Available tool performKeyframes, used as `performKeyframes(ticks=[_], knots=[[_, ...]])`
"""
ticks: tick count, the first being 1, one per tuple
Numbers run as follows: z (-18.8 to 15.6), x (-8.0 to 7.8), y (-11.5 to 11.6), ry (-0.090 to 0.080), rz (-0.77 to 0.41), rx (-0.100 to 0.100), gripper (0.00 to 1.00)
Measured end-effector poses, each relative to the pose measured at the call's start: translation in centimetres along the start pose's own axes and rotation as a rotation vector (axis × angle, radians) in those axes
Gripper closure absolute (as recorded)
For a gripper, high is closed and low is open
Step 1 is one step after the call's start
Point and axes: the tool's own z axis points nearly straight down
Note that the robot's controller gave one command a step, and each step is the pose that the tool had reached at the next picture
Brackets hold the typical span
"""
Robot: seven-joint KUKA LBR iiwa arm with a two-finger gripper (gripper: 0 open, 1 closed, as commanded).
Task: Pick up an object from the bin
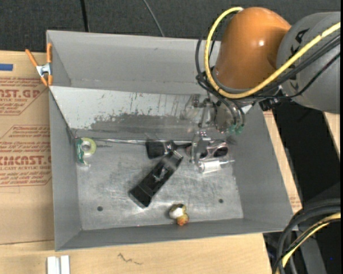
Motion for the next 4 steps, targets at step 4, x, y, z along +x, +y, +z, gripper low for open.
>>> performKeyframes(ticks=[4], knots=[[9.1, 1.0, 5.6, -0.001, -0.669, -0.001, 0.00]])
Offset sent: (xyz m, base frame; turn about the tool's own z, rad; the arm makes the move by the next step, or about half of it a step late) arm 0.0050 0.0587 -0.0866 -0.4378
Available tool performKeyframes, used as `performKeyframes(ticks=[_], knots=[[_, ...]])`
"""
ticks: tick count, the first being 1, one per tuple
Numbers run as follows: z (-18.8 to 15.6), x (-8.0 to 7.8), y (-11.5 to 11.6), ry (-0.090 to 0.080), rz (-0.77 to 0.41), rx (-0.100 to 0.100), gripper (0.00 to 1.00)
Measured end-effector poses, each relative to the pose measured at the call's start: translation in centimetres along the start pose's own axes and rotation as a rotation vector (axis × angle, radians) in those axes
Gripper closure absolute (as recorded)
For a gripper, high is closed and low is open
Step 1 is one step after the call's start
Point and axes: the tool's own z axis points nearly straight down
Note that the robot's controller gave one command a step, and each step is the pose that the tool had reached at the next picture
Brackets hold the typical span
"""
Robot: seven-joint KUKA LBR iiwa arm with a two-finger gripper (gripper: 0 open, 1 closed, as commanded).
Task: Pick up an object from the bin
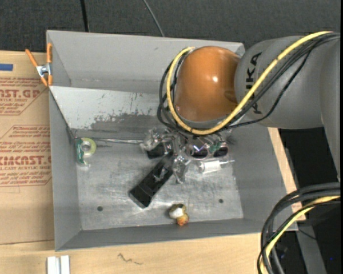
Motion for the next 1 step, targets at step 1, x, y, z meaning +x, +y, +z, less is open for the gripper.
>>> performKeyframes(ticks=[1], knots=[[7.80, 1.16, -0.57, -0.003, -0.151, 0.000, 0.00]])
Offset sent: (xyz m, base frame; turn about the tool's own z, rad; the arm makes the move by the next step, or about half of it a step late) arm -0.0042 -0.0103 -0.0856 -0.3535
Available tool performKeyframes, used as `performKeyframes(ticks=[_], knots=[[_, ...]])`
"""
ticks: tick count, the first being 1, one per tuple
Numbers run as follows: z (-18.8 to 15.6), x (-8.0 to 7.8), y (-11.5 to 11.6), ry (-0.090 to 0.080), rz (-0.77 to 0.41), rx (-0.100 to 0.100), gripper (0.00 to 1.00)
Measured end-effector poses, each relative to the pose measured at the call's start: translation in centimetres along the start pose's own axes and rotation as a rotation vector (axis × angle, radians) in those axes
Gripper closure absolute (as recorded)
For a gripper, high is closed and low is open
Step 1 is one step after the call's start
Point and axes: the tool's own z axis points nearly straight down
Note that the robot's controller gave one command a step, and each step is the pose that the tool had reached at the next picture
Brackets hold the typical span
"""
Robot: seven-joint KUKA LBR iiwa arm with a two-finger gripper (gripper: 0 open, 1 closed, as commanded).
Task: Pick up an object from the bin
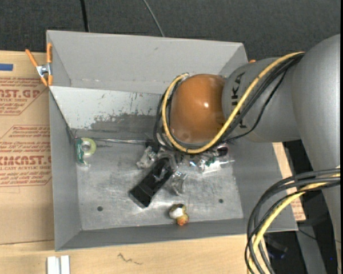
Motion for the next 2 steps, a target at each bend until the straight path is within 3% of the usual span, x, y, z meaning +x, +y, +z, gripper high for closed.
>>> performKeyframes(ticks=[1, 2], knots=[[1.44, -1.01, -0.30, -0.016, -0.081, 0.009, 1.00], [1.39, -0.99, -0.28, -0.017, -0.091, 0.010, 1.00]])
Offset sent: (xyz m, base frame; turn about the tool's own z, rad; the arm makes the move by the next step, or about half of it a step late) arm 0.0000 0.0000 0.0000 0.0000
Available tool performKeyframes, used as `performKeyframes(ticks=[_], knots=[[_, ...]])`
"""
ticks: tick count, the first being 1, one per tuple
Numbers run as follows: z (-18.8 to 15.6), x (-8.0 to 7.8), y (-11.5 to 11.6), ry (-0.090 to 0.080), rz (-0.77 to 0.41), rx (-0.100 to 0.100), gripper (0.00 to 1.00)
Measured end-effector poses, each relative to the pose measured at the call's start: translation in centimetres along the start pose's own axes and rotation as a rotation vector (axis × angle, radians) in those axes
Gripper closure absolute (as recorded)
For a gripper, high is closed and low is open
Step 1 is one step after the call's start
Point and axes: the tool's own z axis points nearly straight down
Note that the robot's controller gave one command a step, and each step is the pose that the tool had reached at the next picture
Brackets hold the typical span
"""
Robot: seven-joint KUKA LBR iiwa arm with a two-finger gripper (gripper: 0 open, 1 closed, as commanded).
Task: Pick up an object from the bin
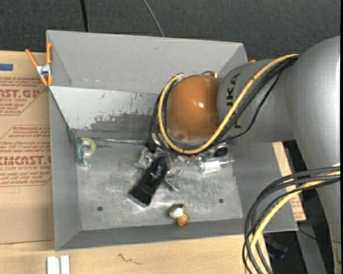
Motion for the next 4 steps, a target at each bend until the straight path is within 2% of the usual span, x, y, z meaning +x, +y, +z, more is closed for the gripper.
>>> performKeyframes(ticks=[4], knots=[[-3.4, 0.2, 0.2, 0.022, -0.003, -0.015, 1.00]])
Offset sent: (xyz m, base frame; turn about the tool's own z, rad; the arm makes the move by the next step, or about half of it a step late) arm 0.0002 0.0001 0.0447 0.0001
